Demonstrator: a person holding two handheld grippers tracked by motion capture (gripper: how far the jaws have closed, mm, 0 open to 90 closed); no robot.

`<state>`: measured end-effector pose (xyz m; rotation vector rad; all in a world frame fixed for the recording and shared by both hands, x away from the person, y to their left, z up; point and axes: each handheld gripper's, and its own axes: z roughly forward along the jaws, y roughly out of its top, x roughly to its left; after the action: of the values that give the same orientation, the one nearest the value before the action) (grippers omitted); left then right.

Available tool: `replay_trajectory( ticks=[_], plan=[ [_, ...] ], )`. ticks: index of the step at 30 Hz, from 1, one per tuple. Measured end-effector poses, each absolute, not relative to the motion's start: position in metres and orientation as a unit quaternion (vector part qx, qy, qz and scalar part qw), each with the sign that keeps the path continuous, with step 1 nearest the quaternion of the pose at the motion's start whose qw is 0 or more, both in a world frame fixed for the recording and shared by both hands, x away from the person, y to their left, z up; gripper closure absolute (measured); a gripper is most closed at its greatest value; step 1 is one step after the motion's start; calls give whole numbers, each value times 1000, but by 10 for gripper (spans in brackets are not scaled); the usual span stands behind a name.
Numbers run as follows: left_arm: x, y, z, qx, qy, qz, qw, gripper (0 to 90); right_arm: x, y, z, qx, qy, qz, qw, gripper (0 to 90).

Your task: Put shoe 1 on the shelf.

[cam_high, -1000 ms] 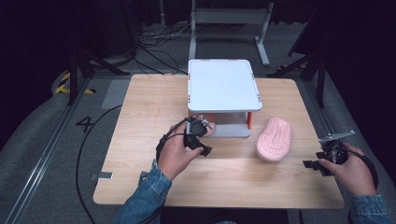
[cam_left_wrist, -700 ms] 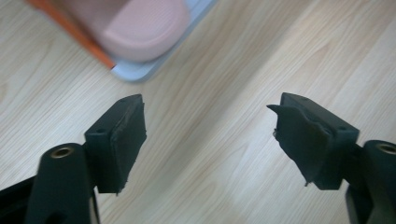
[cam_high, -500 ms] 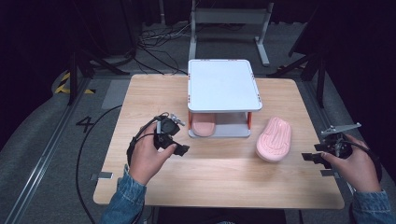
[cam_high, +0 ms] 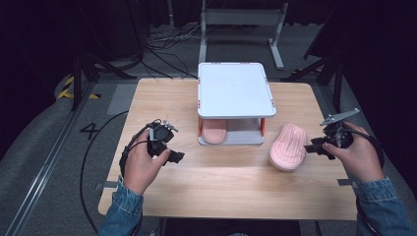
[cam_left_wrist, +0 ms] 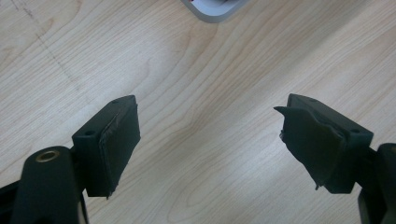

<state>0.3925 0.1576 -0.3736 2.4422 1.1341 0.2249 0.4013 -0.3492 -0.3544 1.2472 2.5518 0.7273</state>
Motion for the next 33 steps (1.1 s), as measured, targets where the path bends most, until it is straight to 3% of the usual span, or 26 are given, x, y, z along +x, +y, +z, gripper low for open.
replay_trajectory(
  ticks=[10,23,33],
  plan=[
    [396,164,-379,877,427,79,205,195,426,-322,-355,401,886,216,85,833],
    [398,164,-382,877,427,74,206,200,446,-302,-370,390,896,201,73,892],
    [399,163,-383,879,425,68,206,199,437,-316,-375,403,893,183,82,891]
  ],
)
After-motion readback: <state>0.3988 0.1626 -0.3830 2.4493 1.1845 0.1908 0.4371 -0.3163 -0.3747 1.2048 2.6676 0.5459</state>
